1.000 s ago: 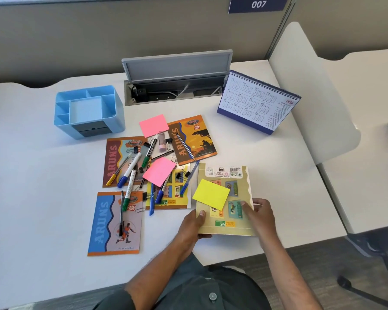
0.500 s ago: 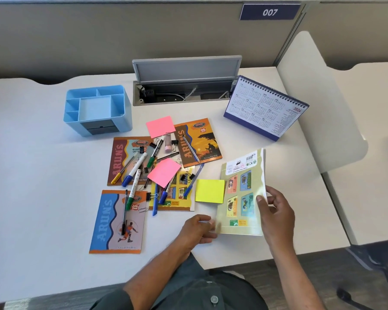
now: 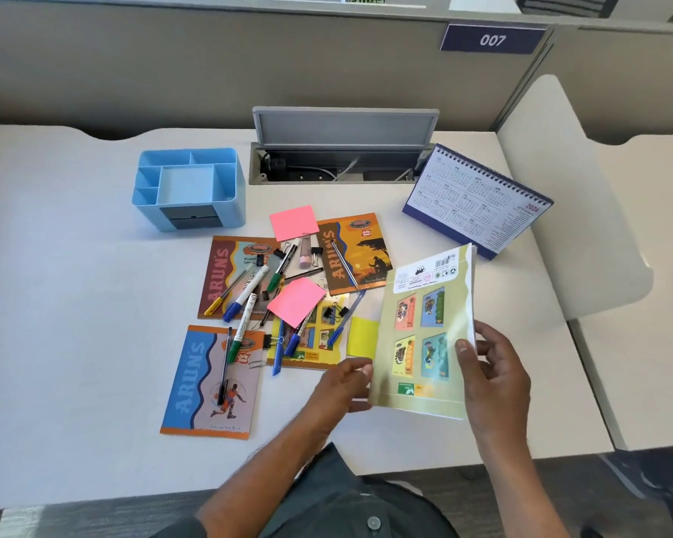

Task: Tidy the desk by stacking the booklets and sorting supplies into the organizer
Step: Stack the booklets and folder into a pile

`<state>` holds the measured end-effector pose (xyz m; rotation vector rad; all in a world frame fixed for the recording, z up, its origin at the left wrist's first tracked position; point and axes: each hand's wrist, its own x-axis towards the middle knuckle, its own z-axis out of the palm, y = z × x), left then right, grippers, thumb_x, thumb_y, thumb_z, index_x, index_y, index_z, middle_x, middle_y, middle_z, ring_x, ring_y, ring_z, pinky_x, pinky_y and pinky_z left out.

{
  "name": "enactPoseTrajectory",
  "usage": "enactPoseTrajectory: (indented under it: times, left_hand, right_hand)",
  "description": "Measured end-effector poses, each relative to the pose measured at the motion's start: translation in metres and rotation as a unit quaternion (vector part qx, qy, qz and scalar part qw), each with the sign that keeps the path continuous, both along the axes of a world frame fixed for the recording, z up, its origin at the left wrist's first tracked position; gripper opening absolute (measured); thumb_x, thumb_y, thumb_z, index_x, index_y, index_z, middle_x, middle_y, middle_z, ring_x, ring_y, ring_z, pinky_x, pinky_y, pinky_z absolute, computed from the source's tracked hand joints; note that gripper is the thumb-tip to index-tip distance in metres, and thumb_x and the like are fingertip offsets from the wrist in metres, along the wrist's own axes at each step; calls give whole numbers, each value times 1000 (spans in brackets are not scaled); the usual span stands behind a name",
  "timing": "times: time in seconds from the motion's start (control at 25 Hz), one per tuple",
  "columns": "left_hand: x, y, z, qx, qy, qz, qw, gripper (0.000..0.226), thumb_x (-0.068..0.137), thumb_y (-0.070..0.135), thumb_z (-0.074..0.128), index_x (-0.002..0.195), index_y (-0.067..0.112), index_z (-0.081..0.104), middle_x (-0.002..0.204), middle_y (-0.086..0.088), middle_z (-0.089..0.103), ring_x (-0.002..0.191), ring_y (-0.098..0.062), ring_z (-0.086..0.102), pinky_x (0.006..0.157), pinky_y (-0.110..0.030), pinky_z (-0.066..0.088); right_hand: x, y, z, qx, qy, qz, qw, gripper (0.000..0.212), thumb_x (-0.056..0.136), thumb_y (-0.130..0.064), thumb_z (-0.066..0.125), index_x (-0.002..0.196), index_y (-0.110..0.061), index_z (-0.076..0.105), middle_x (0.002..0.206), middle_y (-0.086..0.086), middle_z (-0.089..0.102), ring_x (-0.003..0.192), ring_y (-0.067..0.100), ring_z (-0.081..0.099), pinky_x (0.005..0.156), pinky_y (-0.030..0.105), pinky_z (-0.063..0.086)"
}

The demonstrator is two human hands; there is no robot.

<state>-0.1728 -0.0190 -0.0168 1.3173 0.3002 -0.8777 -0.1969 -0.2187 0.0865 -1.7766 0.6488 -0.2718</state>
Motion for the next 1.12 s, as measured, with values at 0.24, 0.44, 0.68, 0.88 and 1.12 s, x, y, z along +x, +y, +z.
enactPoseTrajectory:
  times: [0.24,0.44,0.68,0.88,1.12]
  left_hand:
    - [24,70,2,23,23,185,982,31,100,29,59,131,33,58,123,-4,71,108,-29,70,92,-52,58]
    - [14,148,-4,124,-15,300,946,33,99,16,62,127,35,62,109,-1,76,90,-24,77,78,-51,62]
    - [-3,296,-12,266,-79,381,882,41,98,14,64,137,27,59,98,-12,72,87,-30,72,65,-34,54]
    - [7,401,-36,355,-72,403,841,45,99,5,57,141,21,57,97,-15,67,77,-24,65,67,-30,49]
    - [39,451,-56,464,-106,327,816,44,100,14,54,143,27,55,115,-12,67,102,-33,67,87,-44,55]
  right_hand:
    - [17,61,-24,123,54,105,985,26,93,-10,65,112,-26,60,101,-1,73,90,16,73,67,30,59]
    - [38,128,-54,106,154,296,937,36,96,-10,61,125,-29,54,100,-4,74,82,17,74,59,42,61]
    - [71,263,-99,37,198,495,845,51,98,-12,56,147,-19,43,103,2,64,62,8,66,54,21,52]
    - [66,364,-106,43,172,591,787,51,96,-7,50,143,-24,47,117,-5,64,76,-3,59,77,28,51]
    - [58,401,-138,-2,210,611,763,63,97,-23,50,154,-30,26,140,5,57,71,1,47,72,18,42]
